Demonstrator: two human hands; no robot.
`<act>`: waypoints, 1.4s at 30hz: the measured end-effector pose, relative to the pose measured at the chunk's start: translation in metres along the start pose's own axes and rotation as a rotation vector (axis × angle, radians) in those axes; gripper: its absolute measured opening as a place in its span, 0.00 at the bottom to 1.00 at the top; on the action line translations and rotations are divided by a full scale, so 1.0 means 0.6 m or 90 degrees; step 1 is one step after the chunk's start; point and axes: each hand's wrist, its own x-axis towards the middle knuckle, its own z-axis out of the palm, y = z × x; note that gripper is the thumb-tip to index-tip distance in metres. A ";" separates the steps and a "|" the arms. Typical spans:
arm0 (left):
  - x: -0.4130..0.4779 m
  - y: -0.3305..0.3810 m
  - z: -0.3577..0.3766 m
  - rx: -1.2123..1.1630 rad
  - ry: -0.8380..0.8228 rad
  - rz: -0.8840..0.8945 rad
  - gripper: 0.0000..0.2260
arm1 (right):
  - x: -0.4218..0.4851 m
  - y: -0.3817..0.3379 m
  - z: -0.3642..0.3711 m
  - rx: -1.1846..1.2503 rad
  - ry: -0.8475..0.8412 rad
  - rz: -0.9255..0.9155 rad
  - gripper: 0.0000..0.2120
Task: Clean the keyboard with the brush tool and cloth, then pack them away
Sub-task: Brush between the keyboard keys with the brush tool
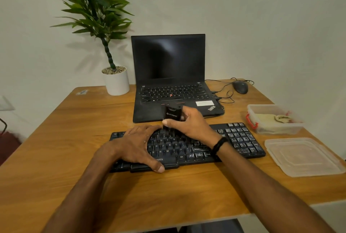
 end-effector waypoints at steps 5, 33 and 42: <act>-0.001 0.000 0.002 0.003 -0.003 0.002 0.65 | -0.001 -0.002 0.007 -0.088 0.054 -0.016 0.17; 0.018 0.037 -0.009 0.047 -0.043 -0.010 0.64 | -0.002 0.026 -0.066 -0.066 0.133 0.052 0.23; 0.052 0.061 -0.011 0.092 -0.071 0.015 0.67 | 0.000 0.038 -0.057 -0.077 0.017 0.053 0.22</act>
